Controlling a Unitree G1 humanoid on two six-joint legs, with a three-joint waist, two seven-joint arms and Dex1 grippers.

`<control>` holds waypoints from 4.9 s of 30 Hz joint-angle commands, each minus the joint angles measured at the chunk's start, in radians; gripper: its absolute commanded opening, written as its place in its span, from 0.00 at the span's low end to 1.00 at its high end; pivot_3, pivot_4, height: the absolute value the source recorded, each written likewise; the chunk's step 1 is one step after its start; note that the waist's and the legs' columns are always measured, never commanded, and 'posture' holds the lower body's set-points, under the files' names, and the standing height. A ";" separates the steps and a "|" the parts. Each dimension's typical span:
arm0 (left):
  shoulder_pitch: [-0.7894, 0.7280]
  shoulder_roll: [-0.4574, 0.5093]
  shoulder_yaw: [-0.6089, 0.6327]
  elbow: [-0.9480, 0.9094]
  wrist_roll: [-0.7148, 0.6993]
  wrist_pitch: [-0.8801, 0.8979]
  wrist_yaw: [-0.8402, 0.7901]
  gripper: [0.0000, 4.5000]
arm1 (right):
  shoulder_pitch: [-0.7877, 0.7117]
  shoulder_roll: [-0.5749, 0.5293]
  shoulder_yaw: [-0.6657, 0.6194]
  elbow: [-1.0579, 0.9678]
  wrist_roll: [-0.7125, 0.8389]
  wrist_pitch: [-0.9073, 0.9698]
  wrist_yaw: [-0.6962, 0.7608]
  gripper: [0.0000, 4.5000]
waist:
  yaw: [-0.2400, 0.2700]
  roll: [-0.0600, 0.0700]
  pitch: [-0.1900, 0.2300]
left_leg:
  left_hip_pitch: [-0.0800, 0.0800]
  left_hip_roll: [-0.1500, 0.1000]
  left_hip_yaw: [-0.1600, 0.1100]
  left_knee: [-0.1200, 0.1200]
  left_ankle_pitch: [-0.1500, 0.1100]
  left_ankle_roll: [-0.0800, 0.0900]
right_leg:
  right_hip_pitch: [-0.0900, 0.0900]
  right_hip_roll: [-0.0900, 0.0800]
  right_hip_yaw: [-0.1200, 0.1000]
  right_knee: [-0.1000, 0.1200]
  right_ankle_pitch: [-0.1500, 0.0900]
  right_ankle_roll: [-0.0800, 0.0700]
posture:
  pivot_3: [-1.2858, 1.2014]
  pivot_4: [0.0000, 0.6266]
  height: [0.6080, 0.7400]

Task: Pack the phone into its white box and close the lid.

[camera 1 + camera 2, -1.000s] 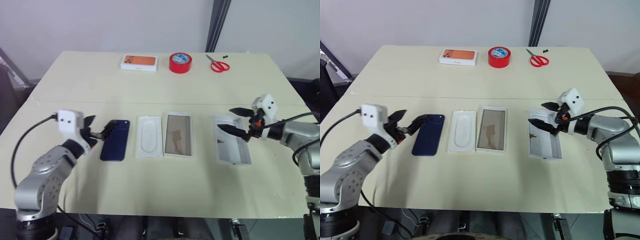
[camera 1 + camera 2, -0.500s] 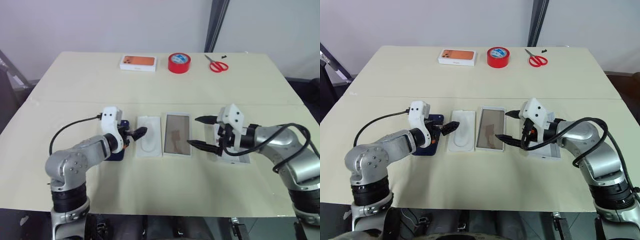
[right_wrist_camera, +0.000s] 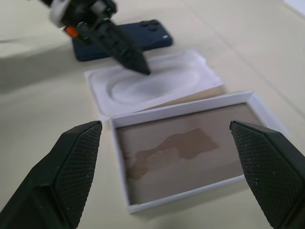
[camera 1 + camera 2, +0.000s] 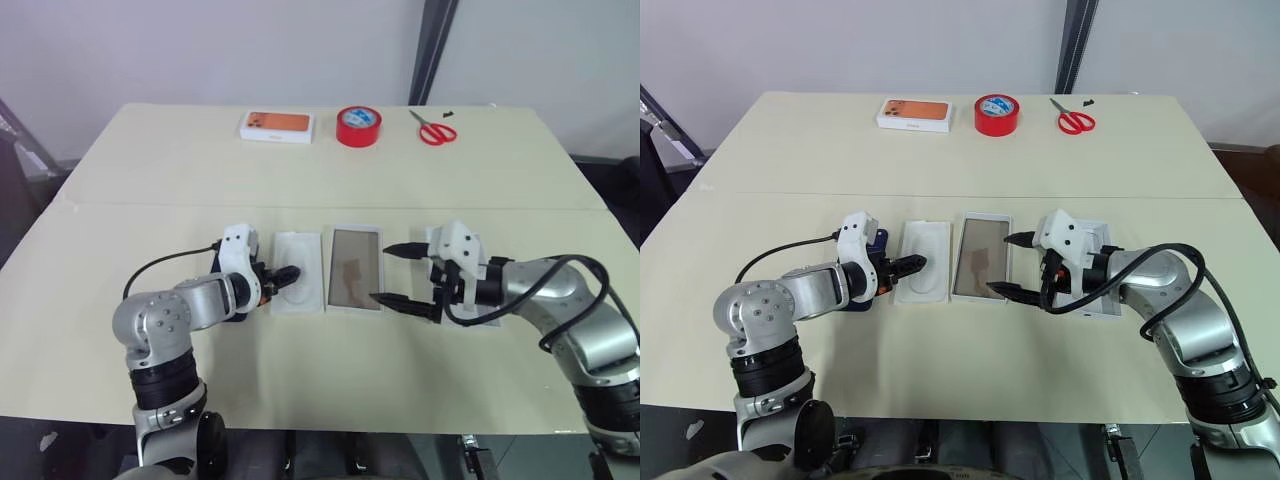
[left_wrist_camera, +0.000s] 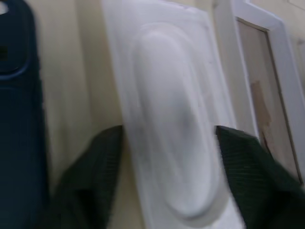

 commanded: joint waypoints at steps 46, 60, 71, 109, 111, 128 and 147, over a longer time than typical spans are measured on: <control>-0.206 -0.228 0.095 0.127 -0.065 -0.053 -0.107 0.94 | -0.091 0.025 0.033 0.058 -0.096 -0.001 -0.119 0.95 | 0.018 -0.002 0.001 | -0.003 0.000 0.000 0.006 0.001 -0.003 | 0.000 0.000 0.000 0.000 0.000 0.000 | 0.52 0.24 0.92; 0.025 0.272 -0.046 -0.032 -0.024 -0.331 -0.400 0.95 | -0.322 0.225 0.279 0.191 -0.316 0.229 -0.336 0.01 | -0.007 -0.001 0.001 | -0.002 0.001 -0.001 0.004 0.005 -0.009 | -0.002 0.001 0.000 0.002 0.000 0.000 | 0.52 0.24 0.92; 0.212 0.493 -0.169 -0.049 0.029 -0.647 -0.667 0.95 | -0.383 0.230 0.405 0.274 -0.494 0.272 -0.385 0.01 | -0.006 -0.001 0.001 | -0.003 0.000 0.000 0.001 0.001 -0.002 | -0.004 -0.003 0.000 0.000 0.000 -0.001 | 0.52 0.24 0.92; 0.254 0.470 -0.230 -0.096 0.011 -0.681 -0.630 0.95 | -0.352 0.221 0.429 0.316 -0.595 0.118 -0.241 0.01 | -0.007 -0.001 0.001 | -0.003 0.000 0.000 0.000 0.000 -0.001 | -0.004 -0.002 0.000 0.001 0.000 -0.001 | 0.52 0.24 0.92; 0.256 0.470 -0.230 -0.097 0.010 -0.680 -0.629 0.95 | -0.334 0.203 0.433 0.278 -0.593 0.125 -0.207 0.01 | -0.007 -0.001 0.001 | -0.003 0.000 0.000 0.000 0.000 -0.001 | -0.004 -0.002 0.000 0.001 0.000 -0.001 | 0.52 0.24 0.92; 0.263 0.512 -0.218 -0.103 0.018 -0.715 -0.676 0.95 | -0.333 0.208 0.284 0.208 -0.500 0.068 -0.138 0.01 | -0.007 -0.001 0.001 | -0.002 0.000 0.000 0.000 0.000 -0.001 | -0.004 -0.002 0.000 0.000 0.000 -0.001 | 0.52 0.24 0.92; 0.407 0.686 -0.294 -0.107 0.145 -1.009 -0.936 0.95 | -0.060 0.048 0.291 -0.025 -0.341 0.054 -0.005 0.88 | -0.006 -0.001 0.001 | -0.001 0.000 -0.001 -0.005 0.000 -0.001 | -0.003 -0.003 0.000 -0.001 0.000 -0.001 | 0.52 0.24 0.92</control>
